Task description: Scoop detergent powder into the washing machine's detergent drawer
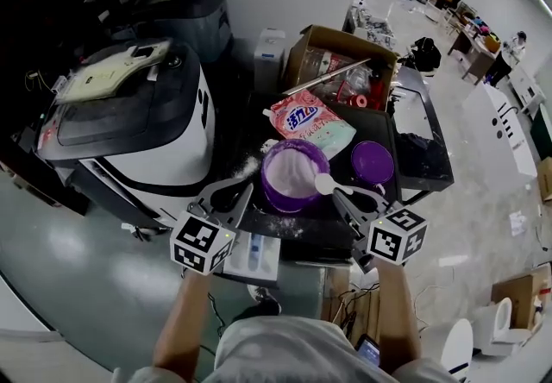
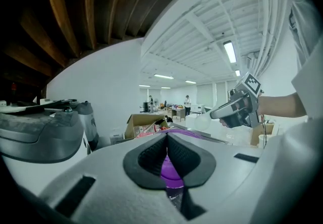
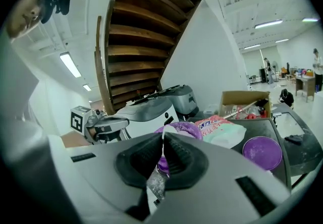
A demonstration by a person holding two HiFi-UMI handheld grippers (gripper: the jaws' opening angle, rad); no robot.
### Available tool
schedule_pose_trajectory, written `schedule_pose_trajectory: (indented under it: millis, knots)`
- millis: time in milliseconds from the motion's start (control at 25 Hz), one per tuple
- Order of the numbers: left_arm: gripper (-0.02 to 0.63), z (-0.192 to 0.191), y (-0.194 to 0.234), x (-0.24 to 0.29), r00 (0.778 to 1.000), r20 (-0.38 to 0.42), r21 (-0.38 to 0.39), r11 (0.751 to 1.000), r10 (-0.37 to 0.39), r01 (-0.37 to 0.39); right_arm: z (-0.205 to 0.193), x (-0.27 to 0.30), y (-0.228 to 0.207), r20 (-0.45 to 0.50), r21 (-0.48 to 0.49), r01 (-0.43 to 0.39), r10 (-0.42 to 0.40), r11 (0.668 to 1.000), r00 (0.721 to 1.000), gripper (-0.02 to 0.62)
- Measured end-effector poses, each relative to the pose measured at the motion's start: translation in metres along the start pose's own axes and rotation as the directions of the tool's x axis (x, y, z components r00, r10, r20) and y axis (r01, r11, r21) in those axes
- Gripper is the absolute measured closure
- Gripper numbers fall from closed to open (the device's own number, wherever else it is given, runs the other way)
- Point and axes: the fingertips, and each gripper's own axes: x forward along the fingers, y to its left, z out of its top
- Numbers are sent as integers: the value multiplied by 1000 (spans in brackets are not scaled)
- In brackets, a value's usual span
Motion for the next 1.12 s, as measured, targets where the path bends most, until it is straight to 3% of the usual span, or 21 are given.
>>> schedule_pose_trajectory:
  millis: [240,600,880,1120]
  knots:
    - [597,-11,-30,-42,1000,-1,-24,1000,13,-13,-16,-41,30,21,-31,9,-9,999,1000,592]
    - [597,-33,-69,-107,1000,-30,-52,999,8,-9,-57,-95,82,25,-2,34,-34,999,999,592]
    - [597,-47,-79,-139,999,-35,-75,997,-8,6,-77,-98,114,-5,-1,37,-37,999,999,592]
    - [597,-65,-63,-140,997,-44,-87,994,-71,67,-87,-70,130,-40,-3,74,-74,997,996,592]
